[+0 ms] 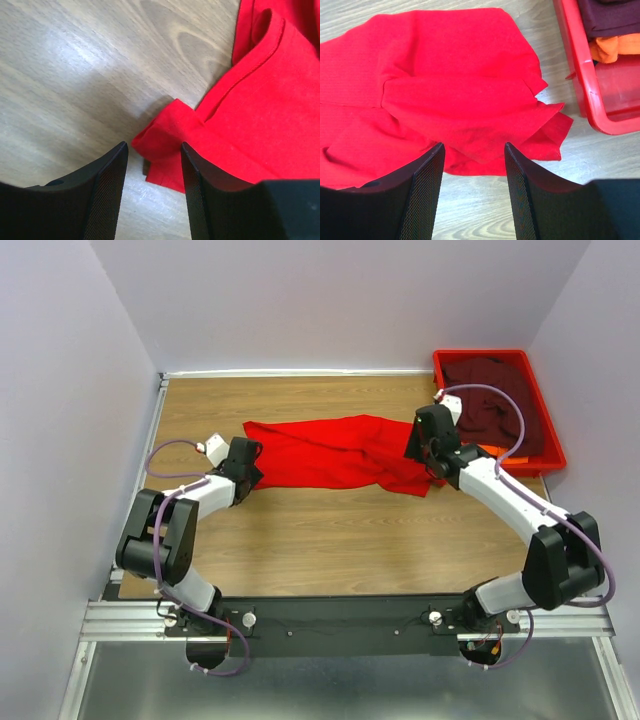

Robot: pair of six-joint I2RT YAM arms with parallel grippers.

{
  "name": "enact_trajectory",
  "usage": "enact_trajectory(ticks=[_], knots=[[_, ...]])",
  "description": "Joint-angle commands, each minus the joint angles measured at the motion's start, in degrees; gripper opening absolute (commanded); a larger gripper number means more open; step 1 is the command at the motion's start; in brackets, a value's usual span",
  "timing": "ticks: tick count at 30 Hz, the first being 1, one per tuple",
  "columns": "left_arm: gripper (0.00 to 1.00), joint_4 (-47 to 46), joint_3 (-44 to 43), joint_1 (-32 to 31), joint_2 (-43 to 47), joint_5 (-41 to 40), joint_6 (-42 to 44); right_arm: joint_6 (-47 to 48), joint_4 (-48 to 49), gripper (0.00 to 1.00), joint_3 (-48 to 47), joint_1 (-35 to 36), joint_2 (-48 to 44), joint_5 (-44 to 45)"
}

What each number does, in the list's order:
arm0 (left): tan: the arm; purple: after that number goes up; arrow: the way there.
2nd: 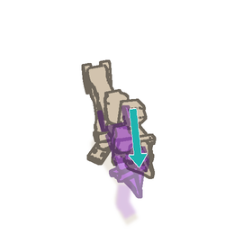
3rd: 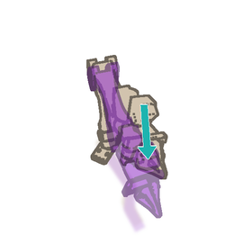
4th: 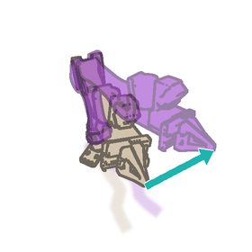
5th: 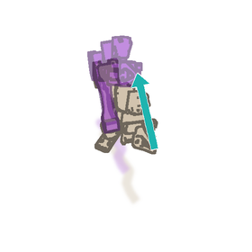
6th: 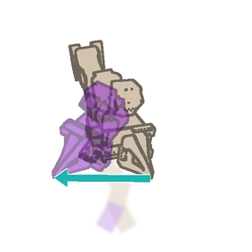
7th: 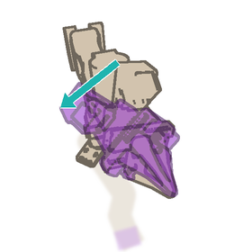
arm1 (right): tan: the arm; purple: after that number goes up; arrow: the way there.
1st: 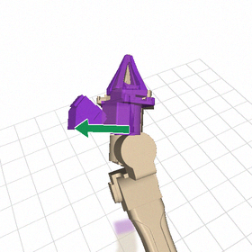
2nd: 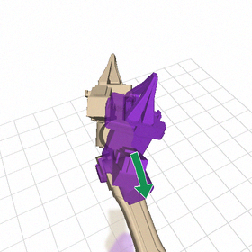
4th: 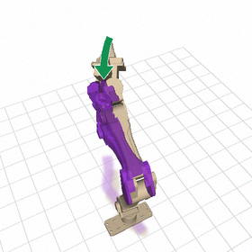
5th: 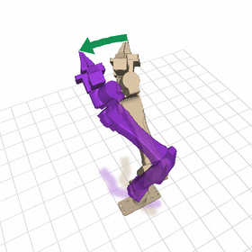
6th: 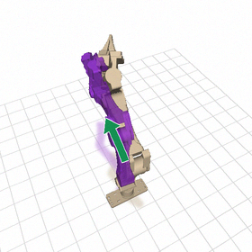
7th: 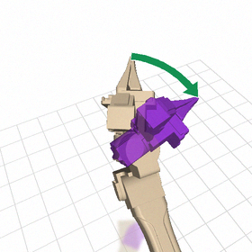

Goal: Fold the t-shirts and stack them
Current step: Flatten the tshirt out

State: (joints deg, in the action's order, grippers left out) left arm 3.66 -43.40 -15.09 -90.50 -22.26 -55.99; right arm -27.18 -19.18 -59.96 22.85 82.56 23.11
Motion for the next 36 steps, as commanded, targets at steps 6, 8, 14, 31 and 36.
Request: enact_trajectory(ticks=[6,8,14,31,36], knots=[[0.43,-4.5,-2.7,0.1,-3.1,-1.4,-0.6,-0.2,-0.1,0.58,2.9,-0.2,-3.6,-3.1],[0.30,-4.8,-2.7,0.2,-2.8,-1.0,-0.6,-0.3,-0.1,0.58,4.0,-0.2,-4.5,-3.2],[0.00,-4.5,-1.1,0.2,1.9,-1.9,0.0,-1.3,-0.2,0.58,7.5,-0.2,-6.2,-1.5],[0.00,1.7,2.0,6.4,20.1,-2.8,3.3,-3.3,0.7,0.59,4.2,-0.3,5.2,-0.8],[0.00,1.7,3.1,8.8,22.5,-1.3,5.2,-3.9,2.7,0.61,3.3,-0.3,8.5,-0.8]])
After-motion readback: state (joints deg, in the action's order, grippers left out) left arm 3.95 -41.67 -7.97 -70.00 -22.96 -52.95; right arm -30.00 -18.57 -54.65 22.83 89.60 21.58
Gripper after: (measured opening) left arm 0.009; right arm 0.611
